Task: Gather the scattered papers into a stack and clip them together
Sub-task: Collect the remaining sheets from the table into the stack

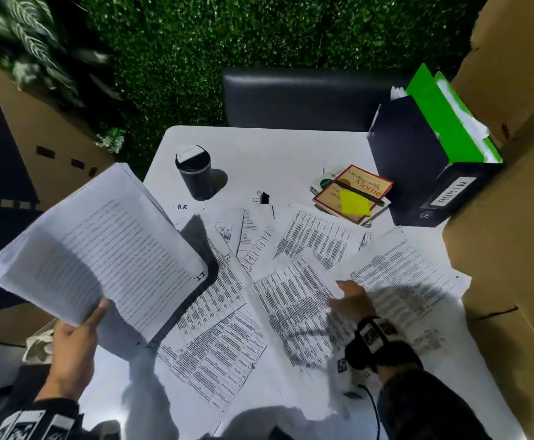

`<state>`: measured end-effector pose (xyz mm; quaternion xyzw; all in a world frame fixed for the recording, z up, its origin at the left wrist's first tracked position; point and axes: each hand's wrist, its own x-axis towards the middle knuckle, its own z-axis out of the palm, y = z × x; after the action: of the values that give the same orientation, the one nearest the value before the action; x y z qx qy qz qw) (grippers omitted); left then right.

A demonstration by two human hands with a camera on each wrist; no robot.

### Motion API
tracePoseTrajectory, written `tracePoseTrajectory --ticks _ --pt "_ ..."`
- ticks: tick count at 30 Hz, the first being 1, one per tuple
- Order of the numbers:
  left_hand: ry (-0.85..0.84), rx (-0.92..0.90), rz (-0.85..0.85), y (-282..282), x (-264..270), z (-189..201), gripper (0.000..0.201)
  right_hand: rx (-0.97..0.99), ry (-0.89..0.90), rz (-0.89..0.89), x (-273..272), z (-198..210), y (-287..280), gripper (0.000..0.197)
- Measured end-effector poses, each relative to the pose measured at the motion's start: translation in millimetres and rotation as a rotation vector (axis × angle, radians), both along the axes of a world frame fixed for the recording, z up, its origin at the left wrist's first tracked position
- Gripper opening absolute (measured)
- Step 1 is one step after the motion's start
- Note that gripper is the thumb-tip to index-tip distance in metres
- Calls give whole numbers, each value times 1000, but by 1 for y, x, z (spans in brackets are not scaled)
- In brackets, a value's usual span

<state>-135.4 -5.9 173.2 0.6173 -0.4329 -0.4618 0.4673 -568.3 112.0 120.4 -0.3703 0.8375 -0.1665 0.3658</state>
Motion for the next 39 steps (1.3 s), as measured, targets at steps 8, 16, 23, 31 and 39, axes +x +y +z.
tracePoseTrajectory --ticks 8,16,23,31,39 --pt "-52 17 9 9 12 -7 14 150 336 50 34 -23 -10 42" --pt "-44 47 -61 -1 16 -24 18 -76 43 -72 -27 53 -20 62" --pt "-47 99 -82 -13 31 -33 21 -507 -427 -183 -13 144 -62 47" --pt "38 82 90 -32 70 -3 2 -268 -456 3 83 58 -164 64" --pt "12 104 178 -35 125 1 4 121 231 205 176 -9 -189 76"
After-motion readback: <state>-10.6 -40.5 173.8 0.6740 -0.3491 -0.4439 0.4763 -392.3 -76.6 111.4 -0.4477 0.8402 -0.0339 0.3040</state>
